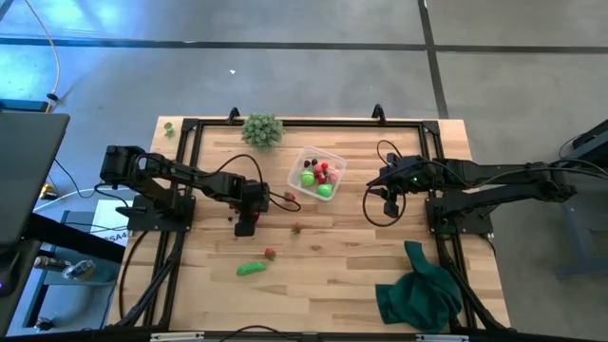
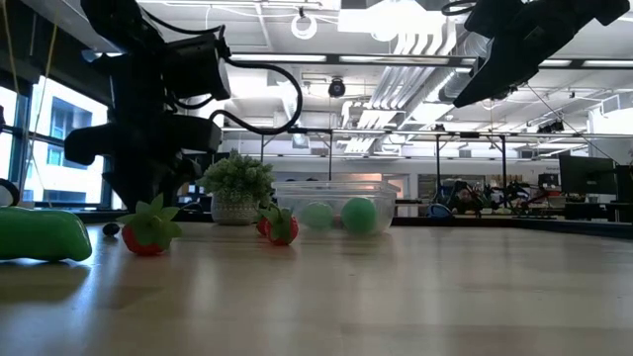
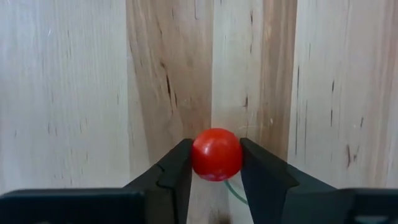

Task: Pick and placing Produce into tupperware
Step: Put the red cherry into the transparent container

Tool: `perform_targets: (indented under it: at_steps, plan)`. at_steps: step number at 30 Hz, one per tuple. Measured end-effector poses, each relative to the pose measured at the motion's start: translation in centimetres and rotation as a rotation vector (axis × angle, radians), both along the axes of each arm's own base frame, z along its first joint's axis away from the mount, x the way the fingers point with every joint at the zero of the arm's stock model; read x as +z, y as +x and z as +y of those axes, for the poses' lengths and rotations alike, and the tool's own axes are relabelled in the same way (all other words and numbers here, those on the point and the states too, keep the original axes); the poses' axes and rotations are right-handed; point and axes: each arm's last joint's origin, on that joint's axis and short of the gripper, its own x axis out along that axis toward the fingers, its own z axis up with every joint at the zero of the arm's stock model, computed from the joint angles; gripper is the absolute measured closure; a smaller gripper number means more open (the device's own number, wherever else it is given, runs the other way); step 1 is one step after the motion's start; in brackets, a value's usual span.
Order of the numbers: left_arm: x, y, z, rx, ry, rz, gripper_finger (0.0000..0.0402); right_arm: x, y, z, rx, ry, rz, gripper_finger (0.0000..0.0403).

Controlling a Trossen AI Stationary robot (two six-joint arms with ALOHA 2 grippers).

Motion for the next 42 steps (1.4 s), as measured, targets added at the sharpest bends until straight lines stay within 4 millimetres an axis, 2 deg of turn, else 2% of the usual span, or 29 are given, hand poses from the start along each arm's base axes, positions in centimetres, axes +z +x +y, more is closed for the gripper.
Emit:
perform_targets:
  at_steps: [6, 12, 15, 20, 24, 27, 33, 38, 42]
  plan:
    - [0.0, 0.0, 0.0, 0.001, -0.001, -0.003, 0.0267, 0.0, 0.0, 0.0, 0.000, 0.000, 0.000, 0.0327]
    - [0.2, 0.3, 0.0, 0.000, 0.001, -0.009, 0.0291, 0.0, 0.0, 0.0, 0.000, 0.000, 0.000, 0.0327]
    - [0.7, 1.1, 0.2, -0.011, 0.011, -0.053, 0.0302, 0.0, 0.0, 0.0, 0.000, 0.000, 0.000, 0.0327]
    - [2.3, 2.3, 0.3, -0.037, 0.029, -0.107, 0.0287, 0.0, 0.0, 0.0, -0.003, -0.003, 0.000, 0.0327]
    - [4.5, 4.0, 0.6, -0.062, 0.062, -0.184, 0.0279, 0.0, 0.0, 0.0, -0.002, -0.002, 0.000, 0.0327]
    - [7.0, 5.5, 1.0, -0.090, 0.111, -0.265, 0.0285, 0.0, 0.0, 0.0, -0.003, -0.002, 0.000, 0.0327]
    - [13.6, 8.4, 1.7, -0.136, 0.273, -0.455, 0.0299, 0.0, 0.0, 0.0, -0.002, -0.002, 0.000, 0.0327]
    - [19.0, 9.3, 3.8, -0.131, 0.389, -0.594, 0.0282, 0.0, 0.0, 0.0, -0.002, -0.002, 0.000, 0.0327]
    - [21.4, 9.7, 5.9, -0.150, 0.435, -0.649, 0.0288, 0.0, 0.0, 0.0, -0.002, -0.001, 0.000, 0.0327]
